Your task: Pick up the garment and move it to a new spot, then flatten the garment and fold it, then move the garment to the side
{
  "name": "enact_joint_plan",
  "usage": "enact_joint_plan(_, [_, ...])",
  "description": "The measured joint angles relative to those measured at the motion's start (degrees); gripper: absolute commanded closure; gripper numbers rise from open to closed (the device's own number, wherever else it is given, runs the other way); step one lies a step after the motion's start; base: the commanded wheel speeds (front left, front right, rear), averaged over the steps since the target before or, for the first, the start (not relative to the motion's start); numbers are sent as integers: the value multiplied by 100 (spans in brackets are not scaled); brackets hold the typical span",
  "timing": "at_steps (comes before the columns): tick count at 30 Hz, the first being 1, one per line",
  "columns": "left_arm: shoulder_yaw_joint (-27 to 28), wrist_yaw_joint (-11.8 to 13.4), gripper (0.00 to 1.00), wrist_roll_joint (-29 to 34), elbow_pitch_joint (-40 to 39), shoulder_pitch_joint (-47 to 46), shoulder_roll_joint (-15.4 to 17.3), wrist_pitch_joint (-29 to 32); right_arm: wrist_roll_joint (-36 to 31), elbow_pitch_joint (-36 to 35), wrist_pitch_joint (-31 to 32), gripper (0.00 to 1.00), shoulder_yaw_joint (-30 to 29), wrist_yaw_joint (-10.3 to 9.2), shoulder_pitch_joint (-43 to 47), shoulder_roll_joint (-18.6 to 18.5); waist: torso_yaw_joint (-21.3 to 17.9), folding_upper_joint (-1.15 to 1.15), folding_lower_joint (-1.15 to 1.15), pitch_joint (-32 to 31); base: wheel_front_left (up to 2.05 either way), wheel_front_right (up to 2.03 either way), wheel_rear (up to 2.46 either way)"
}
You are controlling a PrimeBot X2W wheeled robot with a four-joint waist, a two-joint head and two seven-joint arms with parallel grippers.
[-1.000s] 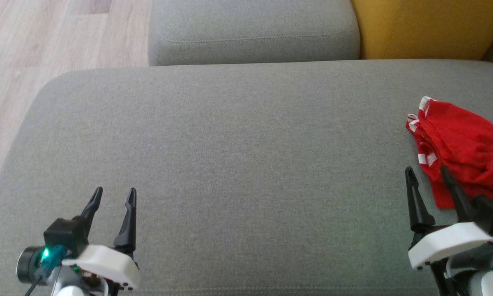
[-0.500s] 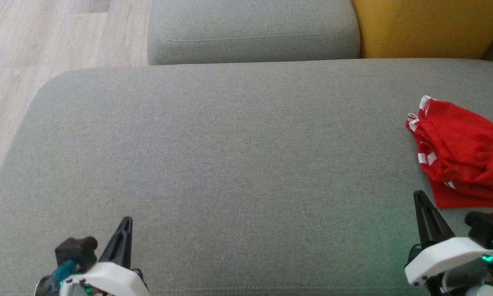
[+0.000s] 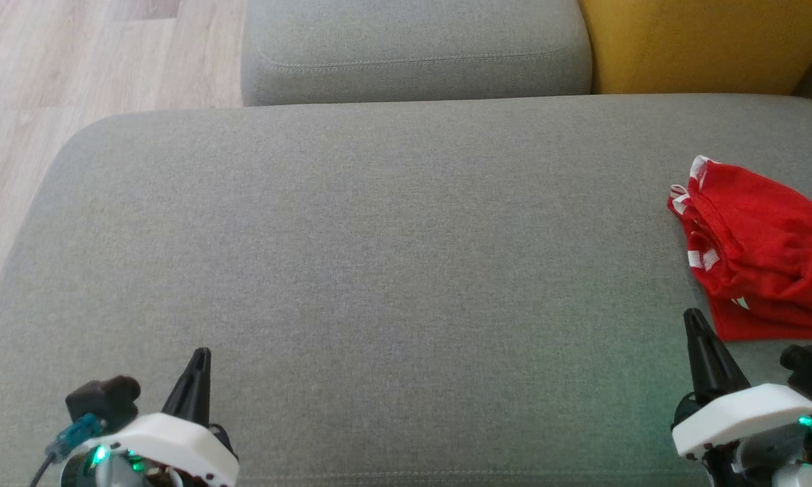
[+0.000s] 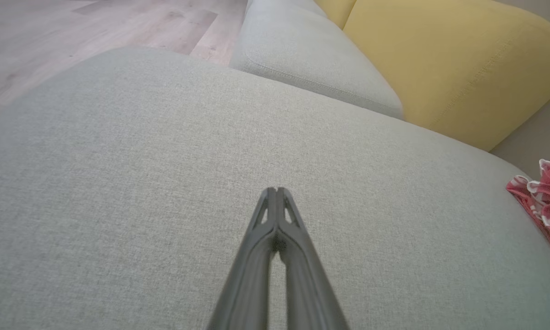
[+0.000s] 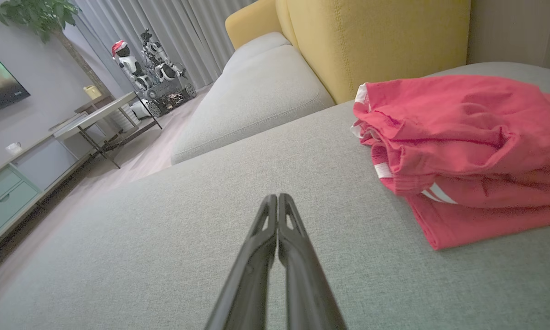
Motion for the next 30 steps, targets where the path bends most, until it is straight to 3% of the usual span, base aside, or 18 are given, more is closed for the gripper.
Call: enact_joint_plan(30, [778, -614, 100, -1514, 290, -136, -502, 403, 1995, 410, -8, 100, -90, 0, -245, 1, -34, 0, 0, 43, 0, 0, 0])
